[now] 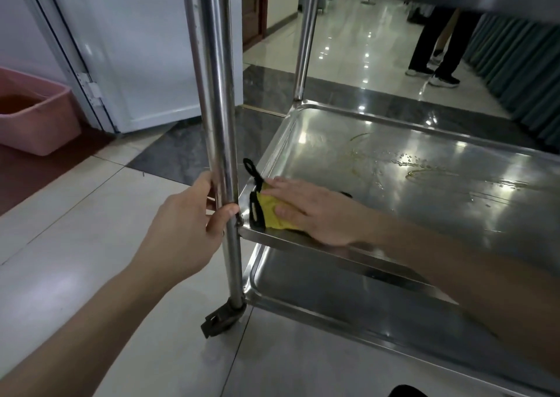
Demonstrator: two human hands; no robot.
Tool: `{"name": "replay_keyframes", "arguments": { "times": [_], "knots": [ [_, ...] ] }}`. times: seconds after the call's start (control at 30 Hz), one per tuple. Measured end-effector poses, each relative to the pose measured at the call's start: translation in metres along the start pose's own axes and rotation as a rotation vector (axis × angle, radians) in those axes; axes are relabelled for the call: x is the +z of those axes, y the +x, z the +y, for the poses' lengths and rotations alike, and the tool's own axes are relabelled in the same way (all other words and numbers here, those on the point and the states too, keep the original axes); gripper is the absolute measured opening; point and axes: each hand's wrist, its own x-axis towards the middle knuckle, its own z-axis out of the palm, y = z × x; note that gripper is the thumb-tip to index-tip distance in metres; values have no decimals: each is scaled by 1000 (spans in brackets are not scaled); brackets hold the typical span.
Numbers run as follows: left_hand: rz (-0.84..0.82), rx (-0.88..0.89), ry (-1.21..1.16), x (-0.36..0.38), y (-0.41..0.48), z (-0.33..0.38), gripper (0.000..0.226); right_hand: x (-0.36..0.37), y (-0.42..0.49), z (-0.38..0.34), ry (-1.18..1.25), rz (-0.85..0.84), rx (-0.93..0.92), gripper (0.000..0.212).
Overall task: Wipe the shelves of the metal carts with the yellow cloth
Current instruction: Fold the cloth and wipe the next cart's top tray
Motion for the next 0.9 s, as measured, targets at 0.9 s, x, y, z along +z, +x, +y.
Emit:
{"name": "replay_keyframes", "arguments": {
  "times": [0.9],
  "knots": [
    [15, -13, 44, 2, -1, 4, 28, 7, -20, -26, -55, 42, 184, 66]
  ]
}}
